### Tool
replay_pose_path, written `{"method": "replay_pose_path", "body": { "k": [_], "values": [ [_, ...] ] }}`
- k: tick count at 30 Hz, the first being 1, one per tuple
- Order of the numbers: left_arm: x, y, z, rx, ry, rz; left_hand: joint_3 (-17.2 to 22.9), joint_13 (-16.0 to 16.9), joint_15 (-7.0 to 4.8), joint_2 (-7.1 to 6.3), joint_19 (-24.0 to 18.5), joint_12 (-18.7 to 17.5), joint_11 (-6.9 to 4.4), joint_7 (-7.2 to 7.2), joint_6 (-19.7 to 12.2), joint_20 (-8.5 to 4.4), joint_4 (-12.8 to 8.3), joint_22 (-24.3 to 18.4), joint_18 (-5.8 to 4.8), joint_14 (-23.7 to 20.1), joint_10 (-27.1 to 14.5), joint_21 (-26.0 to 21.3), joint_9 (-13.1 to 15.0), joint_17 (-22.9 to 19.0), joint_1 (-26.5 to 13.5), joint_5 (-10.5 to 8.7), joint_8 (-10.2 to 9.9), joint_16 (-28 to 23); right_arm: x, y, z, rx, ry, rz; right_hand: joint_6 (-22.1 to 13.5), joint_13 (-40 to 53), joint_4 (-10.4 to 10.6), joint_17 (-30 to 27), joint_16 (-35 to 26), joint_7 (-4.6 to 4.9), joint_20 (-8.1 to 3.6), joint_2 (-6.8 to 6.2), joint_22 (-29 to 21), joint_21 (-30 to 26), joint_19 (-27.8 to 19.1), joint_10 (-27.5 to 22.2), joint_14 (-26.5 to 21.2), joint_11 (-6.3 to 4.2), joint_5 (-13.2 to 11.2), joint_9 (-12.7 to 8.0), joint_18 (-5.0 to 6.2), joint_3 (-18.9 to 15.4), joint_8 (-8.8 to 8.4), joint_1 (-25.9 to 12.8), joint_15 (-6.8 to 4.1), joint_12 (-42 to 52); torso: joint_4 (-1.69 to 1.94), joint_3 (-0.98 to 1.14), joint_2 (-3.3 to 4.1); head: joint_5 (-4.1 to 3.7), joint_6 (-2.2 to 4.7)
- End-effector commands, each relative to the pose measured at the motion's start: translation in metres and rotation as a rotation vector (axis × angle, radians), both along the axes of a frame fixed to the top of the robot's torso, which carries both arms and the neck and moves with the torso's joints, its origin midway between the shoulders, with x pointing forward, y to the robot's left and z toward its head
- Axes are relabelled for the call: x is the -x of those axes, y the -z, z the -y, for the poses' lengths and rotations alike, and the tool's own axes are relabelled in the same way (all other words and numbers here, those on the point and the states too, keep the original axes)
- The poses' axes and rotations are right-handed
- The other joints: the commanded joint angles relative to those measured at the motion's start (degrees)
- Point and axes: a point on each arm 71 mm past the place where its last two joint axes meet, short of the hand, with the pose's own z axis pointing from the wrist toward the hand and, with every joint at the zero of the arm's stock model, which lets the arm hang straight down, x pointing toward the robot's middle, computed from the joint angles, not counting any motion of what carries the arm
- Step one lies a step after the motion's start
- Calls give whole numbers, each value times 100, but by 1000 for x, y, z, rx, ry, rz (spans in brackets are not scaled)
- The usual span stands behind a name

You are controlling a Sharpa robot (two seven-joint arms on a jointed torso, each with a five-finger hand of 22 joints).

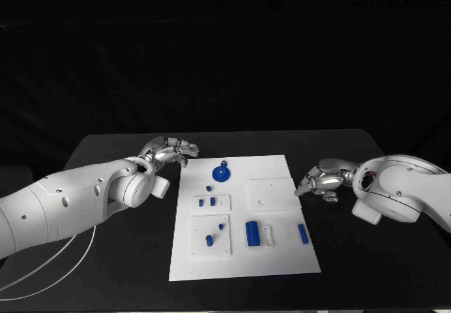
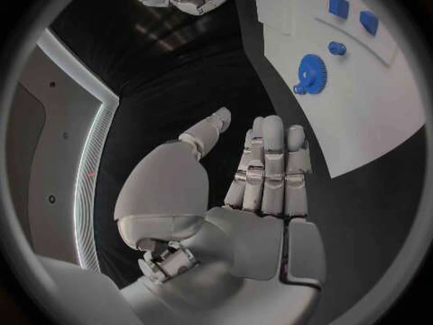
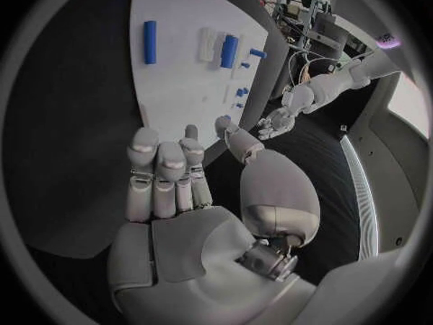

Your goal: Assemble the parts on the task board

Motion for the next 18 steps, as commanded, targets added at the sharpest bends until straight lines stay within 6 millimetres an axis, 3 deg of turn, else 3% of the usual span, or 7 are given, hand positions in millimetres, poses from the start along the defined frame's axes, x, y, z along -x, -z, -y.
{"method": "replay_pose_path", "body": {
  "k": [1, 3, 8, 10, 15, 18],
  "values": [
    [0, -1, 1, 9, 9, 4, 12, -7, 40, 1, 27, -13, 17, 23, -21, -52, 32, 26, 114, 3, -15, -36, -5, 10, -55, -20, 21, -26, 7, 5, 0, 92, -48, -52, 68, 68, 34, 31, 12, 59, 9, 2, 9, -18, 6, 51, 30, -46, -52, 78, 238, -40, 92, 50, -9, 118, -3, 12, -2, -50, -2],
    [0, -1, 1, 9, 8, 5, 12, -7, 40, 1, 27, -13, 16, 23, -20, -52, 33, 26, 114, 3, -15, -37, -5, 10, -55, -20, 22, -26, 12, 9, 1, 123, -61, -69, 127, 206, 51, 55, 36, 35, 6, -6, 17, -4, 23, 175, 35, -68, -65, 149, 238, -61, 153, 60, -28, 313, -14, 16, -2, -83, -4],
    [1, -1, 1, 4, -4, 8, 11, -7, 40, 3, 27, -11, 16, 22, -18, -52, 41, 28, 114, 4, -13, -38, -5, 11, -61, -22, 24, -26, 30, 28, -3, 183, -88, -129, 158, 286, 135, 99, 63, -6, 2, -32, 33, 7, 31, 206, 24, -107, -88, 364, 238, -105, 269, 34, -64, 409, -22, 0, 5, -156, -2],
    [1, -1, 2, 6, 1, 9, 7, -6, 39, 4, 30, -9, 15, 22, -19, -52, 59, 31, 114, 9, -10, -38, -6, 15, -77, -29, 26, -23, 35, 35, -3, 205, -95, -141, 52, 287, 390, 108, 65, 15, 12, -30, 27, -2, 33, 201, 21, -96, -365, 401, 238, -139, 232, -209, -52, 406, -6, 0, 6, -179, -7],
    [2, -2, 3, 14, 15, 14, -17, -5, 35, -22, 33, -6, 11, 19, -20, -55, 141, 42, 118, 11, -7, -46, -12, 23, -155, -132, 35, -24, 43, 48, -5, 250, -111, -144, 50, 292, 616, 133, 74, 0, -23, -137, 41, 6, 33, 189, 15, -106, -406, 524, 238, -46, 269, -230, -64, 403, 8, 1, 10, -287, -18],
    [2, -2, 2, 13, 13, 11, -44, -5, 36, -67, 29, -6, 12, 20, -25, -55, 192, 46, 117, 6, -10, -55, -17, 26, -219, -174, 37, -29, 45, 48, -9, 268, -130, -140, 21, 298, 718, 143, 78, 0, -28, -70, 48, 9, 25, 178, 8, -104, -413, 559, 238, -100, 263, -337, -65, 404, 16, -1, 7, -316, -38]
  ]
}}
